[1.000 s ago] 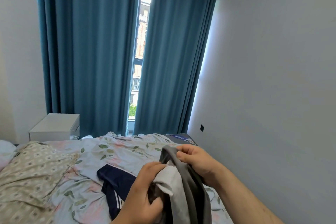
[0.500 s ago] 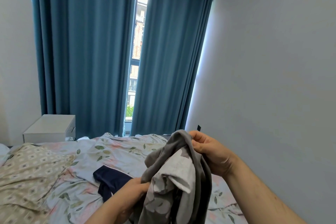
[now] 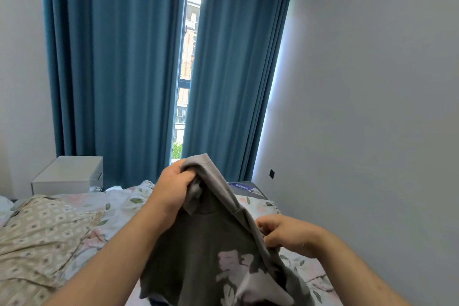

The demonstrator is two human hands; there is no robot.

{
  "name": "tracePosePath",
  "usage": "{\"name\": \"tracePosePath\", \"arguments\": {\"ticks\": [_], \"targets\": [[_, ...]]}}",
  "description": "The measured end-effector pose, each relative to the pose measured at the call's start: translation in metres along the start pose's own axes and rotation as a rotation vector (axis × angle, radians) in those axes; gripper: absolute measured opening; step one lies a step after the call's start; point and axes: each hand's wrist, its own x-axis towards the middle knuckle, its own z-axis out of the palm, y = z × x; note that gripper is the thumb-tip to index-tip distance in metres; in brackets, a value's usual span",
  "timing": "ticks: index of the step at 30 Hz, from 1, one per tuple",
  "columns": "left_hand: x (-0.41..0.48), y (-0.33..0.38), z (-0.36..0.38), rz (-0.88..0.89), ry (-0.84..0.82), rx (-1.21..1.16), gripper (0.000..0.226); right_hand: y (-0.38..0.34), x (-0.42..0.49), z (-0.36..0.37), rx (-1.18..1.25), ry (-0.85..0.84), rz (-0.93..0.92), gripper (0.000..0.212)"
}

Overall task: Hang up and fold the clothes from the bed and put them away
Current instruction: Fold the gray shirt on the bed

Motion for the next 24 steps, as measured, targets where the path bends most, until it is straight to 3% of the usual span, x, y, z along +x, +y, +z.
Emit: {"name": "tracePosePath", "arguments": {"ticks": [4, 7, 8, 10, 11, 13, 15, 20, 22, 24], "targets": [[0.012, 0.025, 0.001, 0.014, 0.065, 0.069, 0.020, -0.008, 0.005, 0.006, 0.090, 0.182, -0.025, 0.024], [0.020, 0.045, 0.000, 0.049, 0.132, 0.118, 0.021, -0.016, 0.008, 0.012, -0.098, 0.238, -0.122, 0.041], [0.021, 0.051, 0.001, 0.067, 0.153, 0.117, 0.021, -0.017, 0.011, 0.014, -0.197, 0.284, -0.152, 0.039], [0.025, 0.062, 0.002, 0.114, 0.188, 0.142, 0.020, -0.020, 0.018, 0.016, -0.332, 0.407, -0.203, 0.010], [0.027, 0.067, 0.001, 0.136, 0.204, 0.172, 0.020, -0.022, 0.020, 0.014, -0.336, 0.458, -0.220, 0.011], [0.032, 0.072, -0.005, 0.169, 0.227, 0.230, 0.022, -0.029, 0.020, 0.008, -0.244, 0.503, -0.250, 0.034], [0.039, 0.076, -0.012, 0.180, 0.228, 0.297, 0.020, -0.032, 0.018, 0.000, -0.158, 0.497, -0.277, 0.044], [0.050, 0.081, -0.022, 0.228, 0.198, 0.497, 0.017, -0.033, 0.019, -0.018, 0.105, 0.591, -0.194, 0.032], [0.054, 0.082, -0.024, 0.221, 0.213, 0.528, 0.019, -0.034, 0.016, -0.022, 0.254, 0.557, -0.190, 0.029], [0.055, 0.083, -0.023, 0.216, 0.202, 0.546, 0.021, -0.035, 0.011, -0.023, 0.233, 0.488, -0.152, 0.020]]}}
